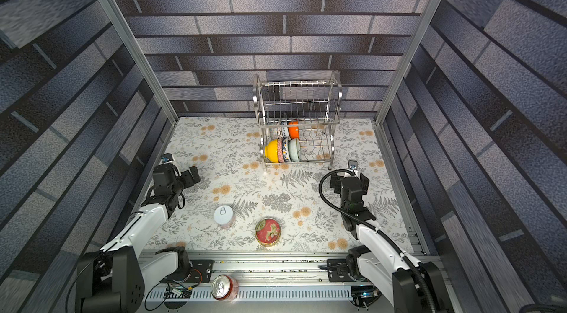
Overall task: Load bowls into a dish rack
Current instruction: Reset both arms
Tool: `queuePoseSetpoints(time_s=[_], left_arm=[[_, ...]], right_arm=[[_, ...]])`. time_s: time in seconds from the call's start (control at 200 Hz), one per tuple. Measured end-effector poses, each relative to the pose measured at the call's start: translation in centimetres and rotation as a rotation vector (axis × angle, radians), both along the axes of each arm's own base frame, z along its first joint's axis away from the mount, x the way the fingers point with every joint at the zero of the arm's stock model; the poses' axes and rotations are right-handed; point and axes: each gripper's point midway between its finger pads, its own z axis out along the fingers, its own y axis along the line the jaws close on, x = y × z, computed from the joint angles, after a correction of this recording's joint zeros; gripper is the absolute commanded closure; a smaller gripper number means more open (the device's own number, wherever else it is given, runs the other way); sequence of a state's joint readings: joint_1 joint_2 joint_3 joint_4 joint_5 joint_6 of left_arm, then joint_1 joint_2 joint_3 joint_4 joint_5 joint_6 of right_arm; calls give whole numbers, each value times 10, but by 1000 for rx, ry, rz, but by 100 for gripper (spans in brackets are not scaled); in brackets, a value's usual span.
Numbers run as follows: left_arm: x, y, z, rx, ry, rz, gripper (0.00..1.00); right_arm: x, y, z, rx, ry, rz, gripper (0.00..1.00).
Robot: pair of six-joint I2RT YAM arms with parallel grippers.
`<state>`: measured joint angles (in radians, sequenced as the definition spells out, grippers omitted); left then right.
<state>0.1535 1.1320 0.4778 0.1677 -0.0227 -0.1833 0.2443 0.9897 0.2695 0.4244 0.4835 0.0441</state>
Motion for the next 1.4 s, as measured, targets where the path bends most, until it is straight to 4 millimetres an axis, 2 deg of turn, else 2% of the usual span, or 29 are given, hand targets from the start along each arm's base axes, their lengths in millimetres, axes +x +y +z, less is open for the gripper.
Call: queuePoseSetpoints(time_s=[0.125, 0.296, 0.451, 0.616, 0.857, 0.992, 1.042, 1.398], left_arm=[[8, 0, -16, -5, 11, -17, 0], [22, -4, -24, 0, -9, -42, 0], [32, -5, -26, 11, -37, -53, 0], [39, -5, -29, 19, -46, -61, 0], [54, -11, -27, 46, -104, -94, 0], [57, -24, -38, 77, -108, -126, 0], [56, -28, -40, 85, -107, -137, 0], [58, -23, -34, 114, -131, -115, 0]], right_arm=[[8, -7, -15, 11, 16, -19, 3], [16, -11, -31, 21, 37, -28, 3], [24, -19, -34, 32, 38, -45, 3], [41, -23, -33, 37, 17, -40, 3], [52, -22, -62, 65, 65, -2, 4], [57, -18, -57, 73, 45, 23, 4], [59, -17, -54, 72, 37, 30, 0], [62, -14, -50, 67, 28, 48, 0]])
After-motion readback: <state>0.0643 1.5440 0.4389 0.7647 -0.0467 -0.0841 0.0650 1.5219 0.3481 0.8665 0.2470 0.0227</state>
